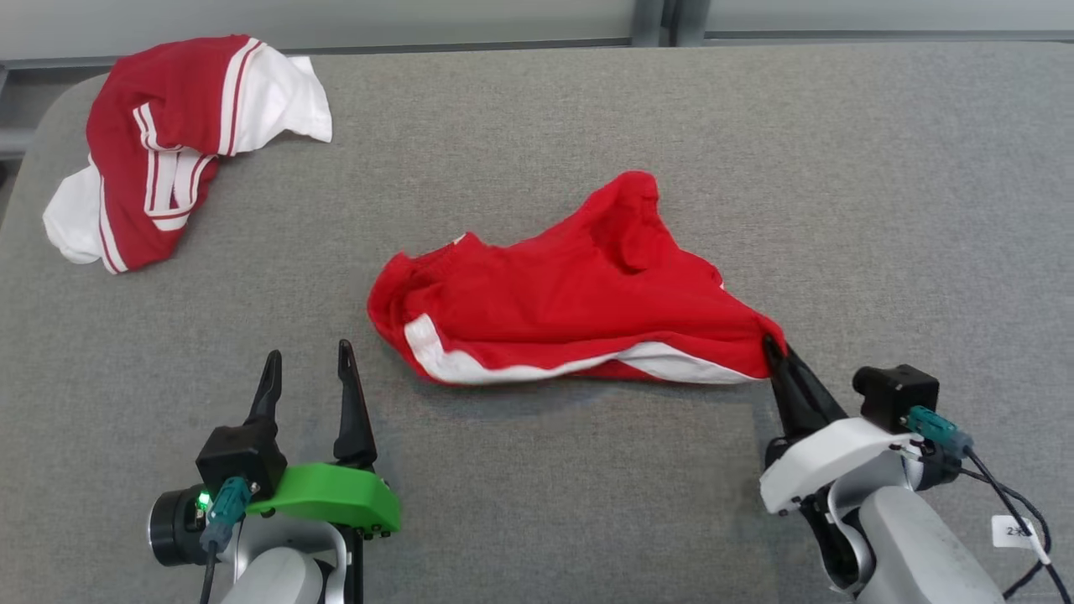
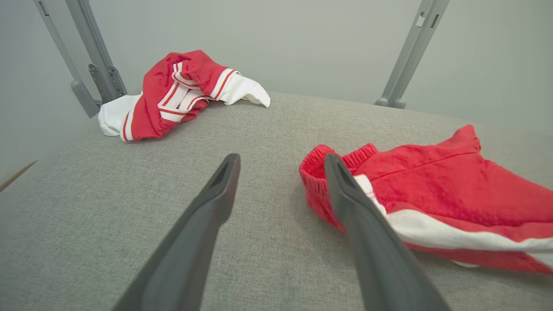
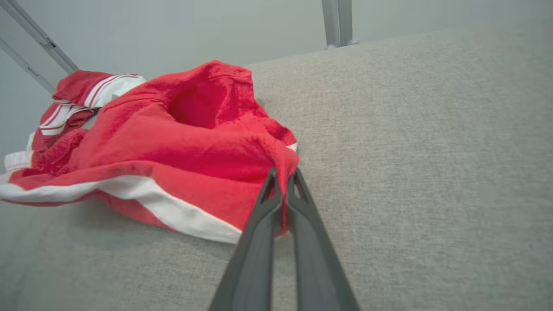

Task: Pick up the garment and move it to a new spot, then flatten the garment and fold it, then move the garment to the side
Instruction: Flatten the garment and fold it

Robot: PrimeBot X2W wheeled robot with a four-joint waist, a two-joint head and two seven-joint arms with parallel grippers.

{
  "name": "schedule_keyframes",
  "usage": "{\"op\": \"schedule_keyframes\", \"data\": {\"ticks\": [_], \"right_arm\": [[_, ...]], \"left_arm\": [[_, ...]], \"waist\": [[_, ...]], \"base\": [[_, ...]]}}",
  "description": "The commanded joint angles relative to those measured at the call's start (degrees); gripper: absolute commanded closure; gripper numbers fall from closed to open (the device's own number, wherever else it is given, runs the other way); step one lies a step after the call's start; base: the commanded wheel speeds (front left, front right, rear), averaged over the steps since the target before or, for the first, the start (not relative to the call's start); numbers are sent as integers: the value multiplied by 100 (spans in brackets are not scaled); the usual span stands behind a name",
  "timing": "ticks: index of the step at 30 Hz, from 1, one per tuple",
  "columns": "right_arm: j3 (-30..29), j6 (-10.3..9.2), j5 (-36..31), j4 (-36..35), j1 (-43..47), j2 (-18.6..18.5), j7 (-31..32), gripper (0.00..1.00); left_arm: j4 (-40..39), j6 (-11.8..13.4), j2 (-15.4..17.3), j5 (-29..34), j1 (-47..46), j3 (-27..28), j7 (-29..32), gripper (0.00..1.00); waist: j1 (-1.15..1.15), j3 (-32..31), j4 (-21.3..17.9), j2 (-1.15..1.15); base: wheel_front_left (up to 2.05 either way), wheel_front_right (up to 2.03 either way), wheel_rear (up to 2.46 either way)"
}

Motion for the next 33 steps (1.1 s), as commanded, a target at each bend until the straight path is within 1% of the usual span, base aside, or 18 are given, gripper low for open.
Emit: {"op": "schedule_keyframes", "data": {"ticks": [1, 4, 7, 10, 14, 19, 22, 23, 30, 31, 32, 33], "right_arm": [[-116, 2, -70, -84, 171, -109, -15, 100], [-353, 2, -120, -161, 309, -252, -15, 100], [-512, 2, -147, -188, 387, -315, 25, 100], [-586, 2, -159, -155, 371, -355, 86, 100], [-545, 2, -122, 22, 188, -344, 212, 100], [-435, 2, -222, 514, -192, -443, 257, 100], [-366, 2, -197, 825, -479, -430, 258, 100], [-366, 2, -197, 825, -479, -430, 258, 100], [-122, 2, -370, 1707, -1025, -495, 207, 100], [-127, 2, -448, 1811, -1084, -511, 172, 81], [-132, 2, -493, 1913, -1123, -482, 137, 58], [-166, 2, -501, 1974, -1159, -440, 95, 0]], "left_arm": [[6, -9, 13, 19, 107, 9, -17, 0], [5, -20, 2, 29, 106, -5, -18, 0], [15, -36, -5, 28, 100, -20, -18, 0], [26, -66, -17, 34, 68, -42, -18, 0], [37, -78, -26, 39, 6, -56, -18, 0], [56, -96, -46, 52, -62, -71, -17, 0], [71, -102, -53, 57, -70, -77, -17, 0], [71, -102, -53, 57, -70, -77, -17, 0], [123, -117, -76, 56, -39, -102, -17, 0], [128, -129, -81, 56, -38, -114, -17, 0], [135, -139, -87, 57, -32, -125, -17, 0], [137, -147, -86, 58, -20, -129, -17, 0]], "waist": [[0, -41, -181, 0], [0, -36, -226, 0], [0, -16, -225, 0], [0, 14, -171, 0], [0, 44, -75, 0], [0, 64, 74, 0], [0, 57, 134, 0], [0, 57, 134, 0], [0, -1, 185, 0], [0, -10, 178, 0], [0, -20, 167, 0], [0, -33, 149, 0]], "base": [[0, 0, 0], [0, 0, 0], [0, 0, 0], [0, 0, 0], [0, 0, 0], [0, 0, 0], [0, 0, 0], [0, 0, 0], [0, 0, 0], [0, 0, 0], [0, 0, 0], [0, 0, 0]]}}
